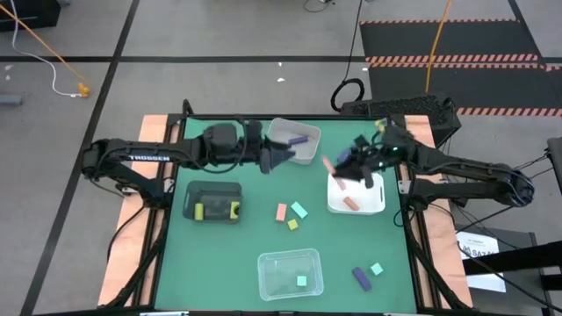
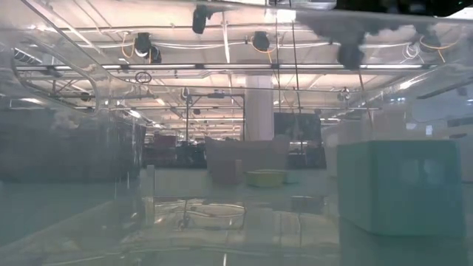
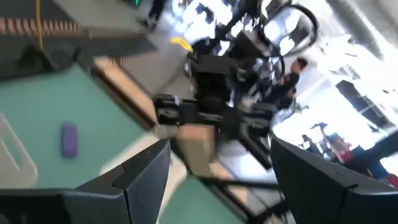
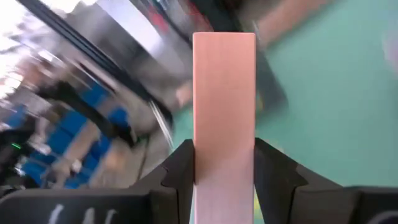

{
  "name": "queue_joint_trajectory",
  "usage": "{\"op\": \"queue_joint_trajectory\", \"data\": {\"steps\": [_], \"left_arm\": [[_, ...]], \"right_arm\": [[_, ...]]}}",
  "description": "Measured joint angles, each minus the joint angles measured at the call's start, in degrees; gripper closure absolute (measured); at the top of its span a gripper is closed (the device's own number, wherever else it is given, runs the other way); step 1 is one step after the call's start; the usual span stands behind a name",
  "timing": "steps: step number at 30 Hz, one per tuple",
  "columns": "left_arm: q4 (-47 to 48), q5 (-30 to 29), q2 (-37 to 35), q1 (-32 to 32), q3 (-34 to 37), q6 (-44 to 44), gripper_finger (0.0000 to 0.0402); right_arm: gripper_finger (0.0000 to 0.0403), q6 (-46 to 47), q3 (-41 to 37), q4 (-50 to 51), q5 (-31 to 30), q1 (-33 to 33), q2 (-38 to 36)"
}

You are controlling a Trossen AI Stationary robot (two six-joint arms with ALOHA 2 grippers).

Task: Sort & place blocks by color
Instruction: Put the right pink block into the white bin

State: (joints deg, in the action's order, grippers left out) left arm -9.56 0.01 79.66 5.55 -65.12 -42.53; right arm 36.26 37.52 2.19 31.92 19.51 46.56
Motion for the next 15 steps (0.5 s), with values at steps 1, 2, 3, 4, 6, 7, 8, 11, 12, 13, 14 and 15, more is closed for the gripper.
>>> {"op": "queue_joint_trajectory", "data": {"steps": [1,2,3,4,6,7,8,11,12,13,14,15], "left_arm": [[1.35,0.00,0.02,-0.88,-0.01,-0.32,0.0128],[2.65,0.00,0.02,-1.79,0.00,-0.84,0.0128],[4.20,0.00,0.02,-2.69,0.00,-1.49,0.0128],[5.80,-0.12,0.02,-3.65,0.00,-2.00,0.0128],[9.31,-1.75,0.02,-5.73,0.00,-3.20,0.0128],[11.02,-2.90,0.04,-6.73,-0.02,-3.77,0.0128],[12.71,-4.02,0.08,-7.71,-0.01,-4.64,0.0128],[16.80,-6.13,0.99,-10.29,-0.02,-7.55,0.0128],[17.91,-6.23,1.47,-11.01,-0.02,-8.47,0.0128],[18.46,-6.30,2.19,-11.67,-0.02,-9.49,0.0128],[18.47,-6.34,3.15,-12.28,-0.02,-10.36,0.0128],[18.46,-6.34,4.11,-12.83,-0.02,-11.23,0.0128]], "right_arm": [[0.0292,-0.11,0.00,5.39,-0.10,-0.44,-0.07],[0.0292,-0.79,0.00,10.77,-0.44,-0.78,-0.17],[0.0292,-1.59,0.00,15.84,-1.24,-1.05,-0.26],[0.0292,-2.41,0.00,20.66,-2.75,-1.36,-0.34],[0.0292,-4.25,0.00,29.73,-6.92,-2.08,-0.38],[0.0292,-5.08,0.00,34.13,-9.24,-2.43,-0.38],[0.0292,-5.62,0.00,38.11,-11.25,-2.84,-0.36],[0.0292,-6.32,0.00,47.49,-16.19,-4.24,-0.12],[0.0292,-6.72,0.00,49.82,-17.61,-4.73,-0.08],[0.0292,-6.91,0.00,51.61,-18.83,-5.21,-0.10],[0.0292,-6.94,0.00,52.63,-19.96,-5.66,-0.10],[0.0292,-6.98,0.00,53.25,-21.02,-6.00,-0.10]]}}
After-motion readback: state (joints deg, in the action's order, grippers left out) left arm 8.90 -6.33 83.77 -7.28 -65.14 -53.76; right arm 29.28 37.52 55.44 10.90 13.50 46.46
